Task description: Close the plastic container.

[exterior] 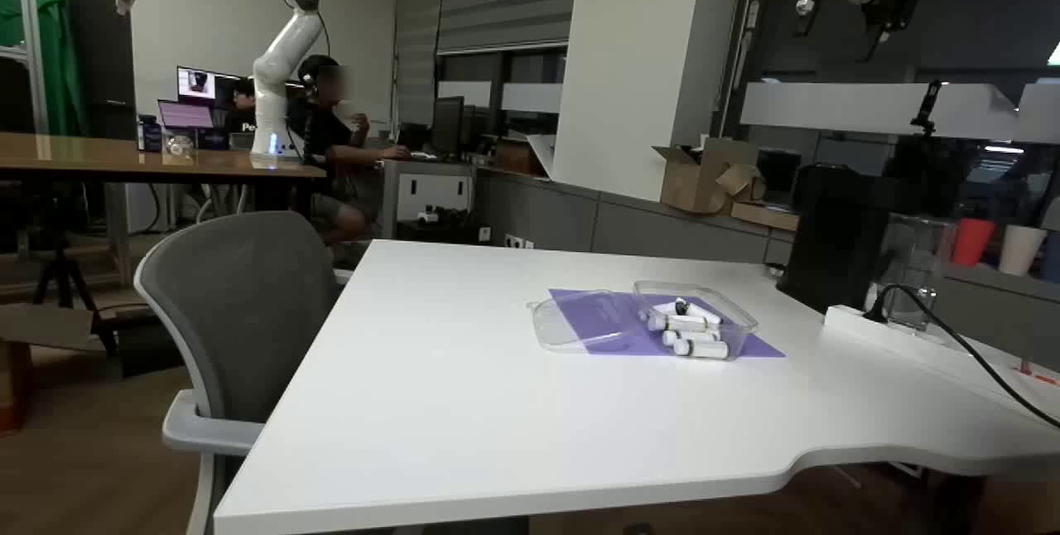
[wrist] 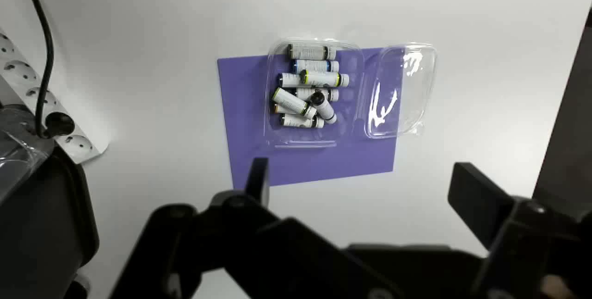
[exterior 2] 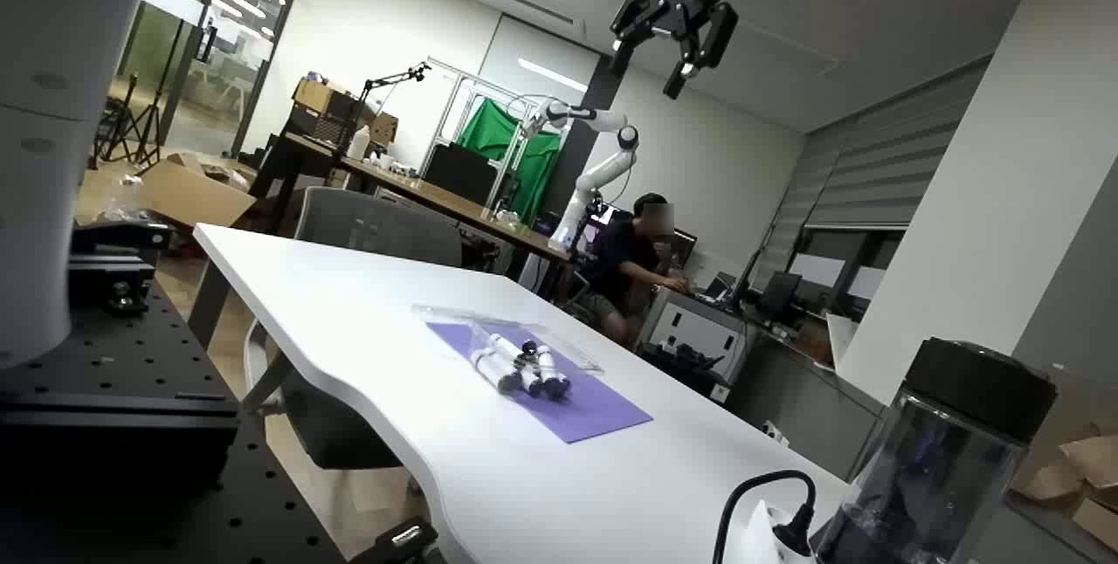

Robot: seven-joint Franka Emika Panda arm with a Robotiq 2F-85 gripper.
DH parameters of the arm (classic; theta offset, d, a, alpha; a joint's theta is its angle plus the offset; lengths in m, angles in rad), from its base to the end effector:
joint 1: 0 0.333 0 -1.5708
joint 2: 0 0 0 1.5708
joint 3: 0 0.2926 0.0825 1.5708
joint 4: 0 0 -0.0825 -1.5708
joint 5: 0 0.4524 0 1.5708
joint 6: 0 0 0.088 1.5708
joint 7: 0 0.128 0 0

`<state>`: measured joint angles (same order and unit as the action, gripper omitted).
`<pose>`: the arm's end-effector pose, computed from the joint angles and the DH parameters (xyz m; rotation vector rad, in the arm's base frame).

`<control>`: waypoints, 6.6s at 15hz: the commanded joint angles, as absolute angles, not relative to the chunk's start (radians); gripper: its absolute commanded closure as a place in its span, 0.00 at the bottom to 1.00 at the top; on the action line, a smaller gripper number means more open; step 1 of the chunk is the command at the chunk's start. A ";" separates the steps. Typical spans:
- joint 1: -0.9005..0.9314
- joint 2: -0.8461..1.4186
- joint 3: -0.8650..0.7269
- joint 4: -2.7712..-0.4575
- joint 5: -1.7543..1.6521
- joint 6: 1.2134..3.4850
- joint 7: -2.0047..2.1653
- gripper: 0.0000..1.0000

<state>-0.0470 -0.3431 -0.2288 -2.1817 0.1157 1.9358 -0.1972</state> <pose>0.5201 -0.1405 0.4738 -2.9702 0.1571 -0.1904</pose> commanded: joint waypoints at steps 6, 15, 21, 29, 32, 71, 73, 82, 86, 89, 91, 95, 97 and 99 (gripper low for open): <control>-0.068 -0.341 -0.211 -2.180 0.123 1.933 -0.203 0.00; -0.034 -0.315 -0.117 -2.344 -0.056 2.126 -0.308 0.00; 0.011 -0.238 -0.032 -2.550 -0.224 2.433 -0.375 0.00; -0.021 -0.151 0.068 -2.692 -0.735 2.759 -0.263 0.00; 0.004 -0.139 0.048 -2.686 -0.697 2.741 -0.295 0.00; 0.112 0.566 0.203 -2.225 -2.017 2.638 0.493 0.00; 0.108 0.567 0.220 -2.221 -2.140 2.610 0.608 0.00; 0.080 0.542 0.308 -2.274 -2.441 2.318 0.809 0.00; 0.089 0.515 0.301 -2.296 -2.475 2.204 0.799 0.00; 0.096 0.479 0.294 -2.313 -2.464 2.128 0.777 0.00; 0.102 0.447 0.290 -2.328 -2.455 2.080 0.762 0.00; 0.109 0.373 0.285 -2.356 -2.392 2.027 0.699 0.00; 0.107 0.338 0.284 -2.363 -2.323 2.034 0.654 0.00; 0.094 0.301 0.278 -2.367 -2.203 2.076 0.584 0.00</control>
